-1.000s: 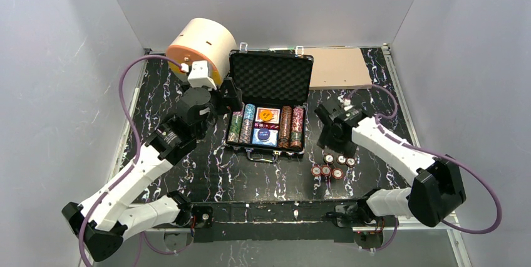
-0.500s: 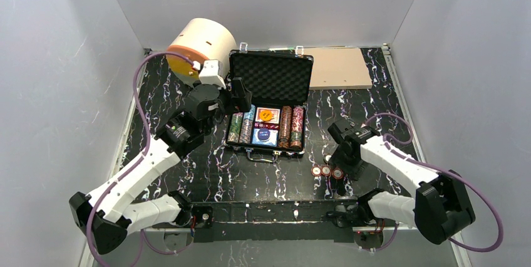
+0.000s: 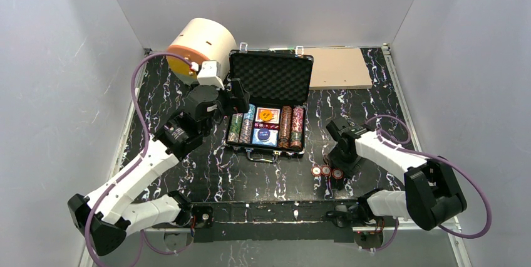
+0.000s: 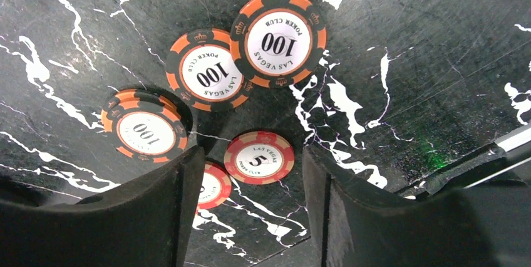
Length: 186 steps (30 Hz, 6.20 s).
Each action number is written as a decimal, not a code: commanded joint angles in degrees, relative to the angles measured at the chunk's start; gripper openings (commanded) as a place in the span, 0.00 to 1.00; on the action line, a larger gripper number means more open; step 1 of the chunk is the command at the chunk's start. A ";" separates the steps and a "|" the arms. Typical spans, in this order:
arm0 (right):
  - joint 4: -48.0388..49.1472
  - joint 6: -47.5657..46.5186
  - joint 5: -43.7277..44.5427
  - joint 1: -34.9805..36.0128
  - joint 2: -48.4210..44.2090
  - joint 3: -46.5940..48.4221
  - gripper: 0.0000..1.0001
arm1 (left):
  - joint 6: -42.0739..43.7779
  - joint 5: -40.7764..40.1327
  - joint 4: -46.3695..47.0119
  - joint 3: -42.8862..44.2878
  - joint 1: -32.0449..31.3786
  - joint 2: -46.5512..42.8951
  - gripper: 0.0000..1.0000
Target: Pack up texas hold em set
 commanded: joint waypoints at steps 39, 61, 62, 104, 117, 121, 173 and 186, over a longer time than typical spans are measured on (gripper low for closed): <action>1.16 1.06 0.43 -0.76 1.35 -1.08 0.48 | -1.80 0.39 -1.12 1.30 -0.05 -3.02 0.97; -0.57 -5.49 -8.09 -0.81 -2.08 6.80 0.48 | -0.15 -0.40 -0.37 0.59 -0.07 -3.65 0.97; -0.22 -5.67 -8.46 -0.78 -1.54 6.72 0.48 | -0.19 -0.46 -0.37 0.55 -0.02 -3.65 0.97; 6.00 -9.41 -11.44 0.71 10.92 4.98 0.65 | 1.70 -1.26 1.86 0.89 -0.04 -0.38 0.97; 5.80 -4.77 -11.01 1.81 11.09 6.09 0.65 | 1.48 -0.39 3.52 -0.13 0.00 -0.23 0.97; 6.10 -3.28 -12.09 1.98 11.39 6.02 0.63 | 1.77 0.00 4.02 -1.13 0.00 -0.63 0.98; -1.63 -8.62 -6.68 13.61 14.87 12.76 0.56 | 1.38 1.18 4.36 -2.98 -0.07 -0.32 0.98; 2.85 -11.42 -8.33 13.67 15.92 11.81 0.71 | 1.70 0.83 4.12 -2.51 -0.03 -0.03 0.98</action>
